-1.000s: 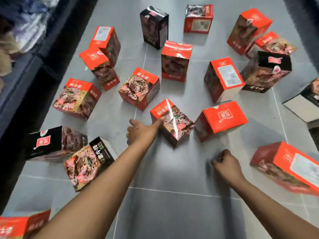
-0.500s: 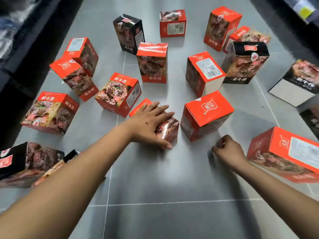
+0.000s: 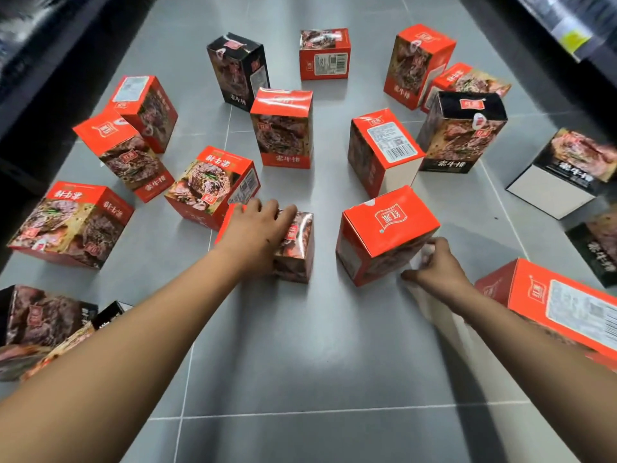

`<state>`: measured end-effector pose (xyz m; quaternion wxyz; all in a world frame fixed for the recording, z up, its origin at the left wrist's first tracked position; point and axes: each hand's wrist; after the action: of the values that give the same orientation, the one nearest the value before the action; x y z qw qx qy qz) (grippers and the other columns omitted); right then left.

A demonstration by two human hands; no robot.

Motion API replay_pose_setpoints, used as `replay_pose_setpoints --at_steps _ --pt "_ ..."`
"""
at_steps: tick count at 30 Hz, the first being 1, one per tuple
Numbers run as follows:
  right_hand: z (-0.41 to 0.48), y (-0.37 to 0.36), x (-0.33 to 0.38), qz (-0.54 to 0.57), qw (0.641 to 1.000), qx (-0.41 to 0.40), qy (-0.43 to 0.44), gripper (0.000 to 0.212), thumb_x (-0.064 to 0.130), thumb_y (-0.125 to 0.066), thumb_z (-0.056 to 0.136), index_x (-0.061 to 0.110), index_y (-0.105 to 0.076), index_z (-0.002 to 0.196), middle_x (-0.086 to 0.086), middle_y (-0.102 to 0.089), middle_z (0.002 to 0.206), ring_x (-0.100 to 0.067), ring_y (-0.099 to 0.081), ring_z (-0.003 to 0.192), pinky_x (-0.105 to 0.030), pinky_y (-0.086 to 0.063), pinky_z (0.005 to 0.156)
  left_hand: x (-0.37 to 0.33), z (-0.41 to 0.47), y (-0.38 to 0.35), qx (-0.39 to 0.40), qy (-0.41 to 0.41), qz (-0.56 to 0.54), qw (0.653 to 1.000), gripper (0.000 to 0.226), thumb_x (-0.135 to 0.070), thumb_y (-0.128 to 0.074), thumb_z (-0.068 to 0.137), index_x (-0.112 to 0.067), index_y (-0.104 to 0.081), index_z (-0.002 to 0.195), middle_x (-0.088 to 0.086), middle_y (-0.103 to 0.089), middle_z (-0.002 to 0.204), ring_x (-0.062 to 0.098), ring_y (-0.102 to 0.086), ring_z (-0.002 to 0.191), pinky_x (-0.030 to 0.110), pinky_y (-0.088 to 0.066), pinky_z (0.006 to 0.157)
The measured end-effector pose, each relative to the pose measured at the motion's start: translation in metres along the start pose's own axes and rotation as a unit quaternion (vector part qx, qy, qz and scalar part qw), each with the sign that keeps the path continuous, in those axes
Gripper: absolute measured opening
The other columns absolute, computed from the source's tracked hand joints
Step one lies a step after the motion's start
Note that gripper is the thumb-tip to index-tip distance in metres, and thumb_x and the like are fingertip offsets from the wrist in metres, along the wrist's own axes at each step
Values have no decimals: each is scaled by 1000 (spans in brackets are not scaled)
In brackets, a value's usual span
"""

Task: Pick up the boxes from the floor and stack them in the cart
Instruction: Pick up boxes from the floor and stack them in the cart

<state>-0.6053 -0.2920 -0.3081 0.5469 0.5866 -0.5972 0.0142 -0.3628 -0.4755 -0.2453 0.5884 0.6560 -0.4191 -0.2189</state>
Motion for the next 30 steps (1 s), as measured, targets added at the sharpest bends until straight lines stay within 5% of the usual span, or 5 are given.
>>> replay_pose_setpoints --at_steps 6,10,14,18,30 --pt "-8 -12 3 23 992 3 122 42 -1 -72 68 19 -52 98 0 -62 88 -15 -58 78 -21 -41 65 5 3 -3 11 120 -36 992 100 -55 -68 72 -21 -16 149 12 -38 139 38 -39 123 48 -35 98" --pt "-38 -37 -12 -35 991 -38 127 30 13 -72 70 14 -48 88 3 -48 76 -14 -45 66 -13 -29 53 6 10 -2 19 159 -67 985 97 -46 -69 71 -20 -17 148 13 -40 135 40 -38 122 51 -33 100" --pt "-45 -43 -10 -12 996 -35 84 54 32 -82 64 17 -48 103 2 -52 92 -15 -51 84 -17 -36 61 10 12 -4 -9 158 -104 982 94 -45 -73 66 -17 -27 143 15 -45 126 40 -44 115 50 -37 97" --pt "-34 -45 -5 33 997 -49 58 103 47 -90 47 21 -36 132 1 -46 126 -18 -45 118 -38 -46 98 14 14 -1 -23 185 -139 973 96 -46 -76 65 -15 -28 142 19 -43 128 43 -44 115 49 -40 94" --pt "-7 -61 -2 39 982 -113 145 88 51 -84 44 23 -47 120 0 -54 113 -20 -54 110 -37 -51 89 31 36 14 -138 289 -382 867 106 -61 -85 47 -15 -42 133 14 -51 125 34 -47 118 41 -43 96"
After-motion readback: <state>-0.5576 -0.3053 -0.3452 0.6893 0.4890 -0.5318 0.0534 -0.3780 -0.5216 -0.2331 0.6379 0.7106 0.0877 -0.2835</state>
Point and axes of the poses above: each hand's wrist, its own z-axis towards the middle knuckle, its own y-axis out of the back of the hand, x = y × z
